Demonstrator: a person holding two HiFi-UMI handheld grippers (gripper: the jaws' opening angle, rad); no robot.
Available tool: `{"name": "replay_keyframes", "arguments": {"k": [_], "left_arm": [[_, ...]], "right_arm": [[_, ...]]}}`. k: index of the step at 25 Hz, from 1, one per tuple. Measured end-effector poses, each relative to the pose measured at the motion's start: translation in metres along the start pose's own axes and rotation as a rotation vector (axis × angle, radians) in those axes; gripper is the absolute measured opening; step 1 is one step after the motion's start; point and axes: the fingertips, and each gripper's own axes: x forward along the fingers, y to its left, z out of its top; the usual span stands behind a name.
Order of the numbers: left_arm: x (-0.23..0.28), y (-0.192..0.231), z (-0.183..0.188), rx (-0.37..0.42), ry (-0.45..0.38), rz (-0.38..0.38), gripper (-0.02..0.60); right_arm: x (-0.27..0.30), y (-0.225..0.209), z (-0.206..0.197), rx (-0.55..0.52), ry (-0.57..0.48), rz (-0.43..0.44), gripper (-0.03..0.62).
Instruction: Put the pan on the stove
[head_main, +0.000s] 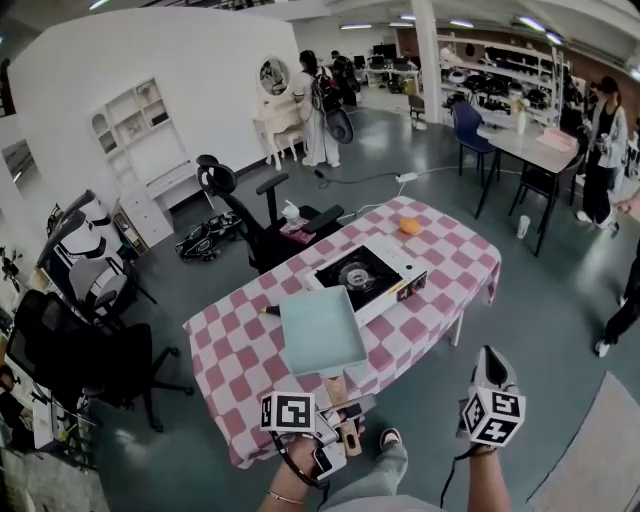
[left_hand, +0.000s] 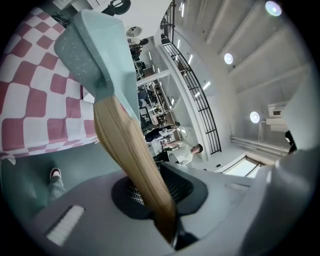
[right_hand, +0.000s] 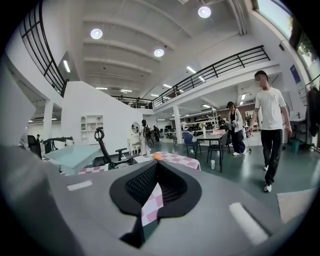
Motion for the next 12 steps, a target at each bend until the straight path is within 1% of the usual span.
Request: {"name": "replay_keyframes", "arguments": {"k": [6,12], "left_arm": [[0.052,0.013,0.078,-0.009,-0.039,-0.013,0.032],[0.084,0.02,0.147,-0.001,-0.079,-0.004,0.032]], "right_arm": [[0.09,-0.017,0.021,-0.035,0.013,0.027,0.009],[0.171,-0.019,0.052,-0.049,0.003,0.06,0.009]]}}
